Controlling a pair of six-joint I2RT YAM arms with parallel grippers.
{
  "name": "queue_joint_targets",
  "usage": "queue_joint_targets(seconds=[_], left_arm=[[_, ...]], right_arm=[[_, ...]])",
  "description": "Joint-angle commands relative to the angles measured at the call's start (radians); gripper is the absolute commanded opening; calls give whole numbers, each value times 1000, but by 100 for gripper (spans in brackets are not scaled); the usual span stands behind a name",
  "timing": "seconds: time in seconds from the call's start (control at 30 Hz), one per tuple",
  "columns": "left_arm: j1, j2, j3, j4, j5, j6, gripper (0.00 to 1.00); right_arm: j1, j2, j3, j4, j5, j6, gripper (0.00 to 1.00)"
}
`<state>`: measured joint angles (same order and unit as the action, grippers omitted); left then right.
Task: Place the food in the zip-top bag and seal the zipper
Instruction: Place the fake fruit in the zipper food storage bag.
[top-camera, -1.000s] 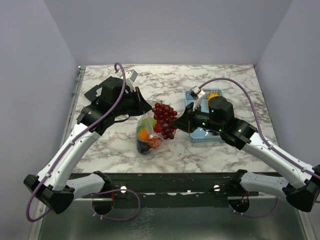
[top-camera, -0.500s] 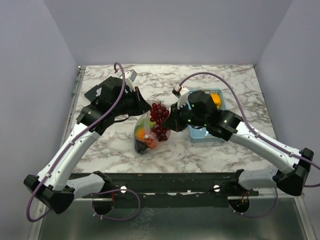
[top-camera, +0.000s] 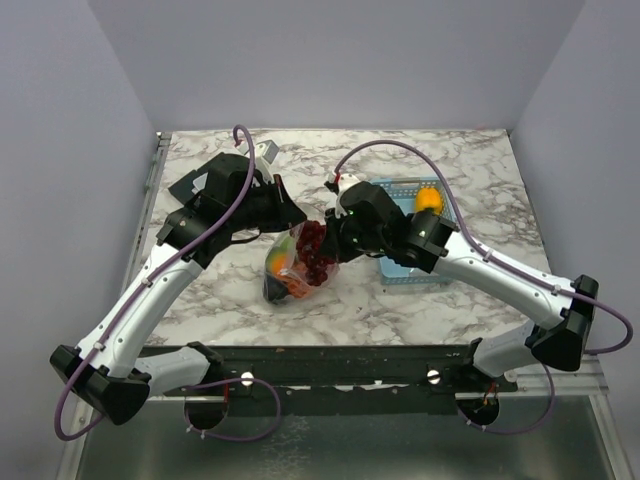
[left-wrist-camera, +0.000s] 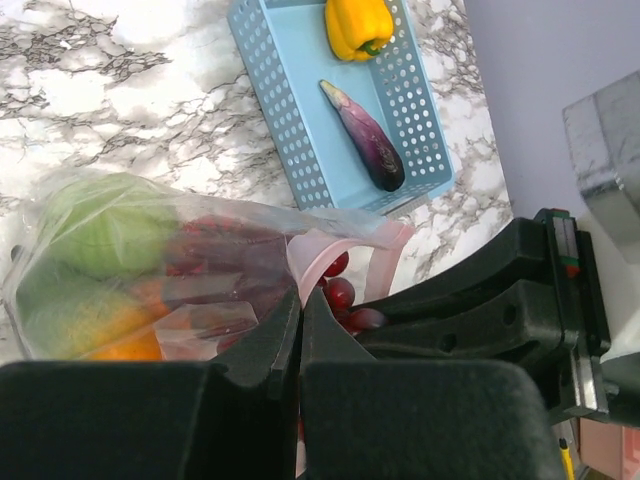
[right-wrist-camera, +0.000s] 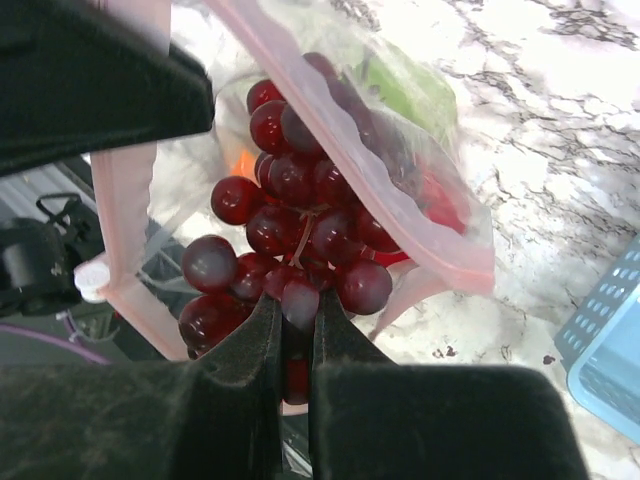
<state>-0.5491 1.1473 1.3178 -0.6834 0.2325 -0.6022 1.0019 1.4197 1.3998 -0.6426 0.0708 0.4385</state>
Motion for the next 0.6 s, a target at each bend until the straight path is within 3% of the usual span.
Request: queue_joint_targets(seconds=[0.0,0.07,0.37,0.57], left_arm=[[1,-3,15,24,25,-5,0],[1,-6,10,25,27,-6,0],[1,-26,-8,27,26,-9,0],[2,-29,-12,27,22,-10,0]], right_arm=[[9,27,91,-60,118,93,2],[9,42,120,-62,138,121,5],[9,82,220,-98,194,174,60],[9,21,210,-83,168,171,66]])
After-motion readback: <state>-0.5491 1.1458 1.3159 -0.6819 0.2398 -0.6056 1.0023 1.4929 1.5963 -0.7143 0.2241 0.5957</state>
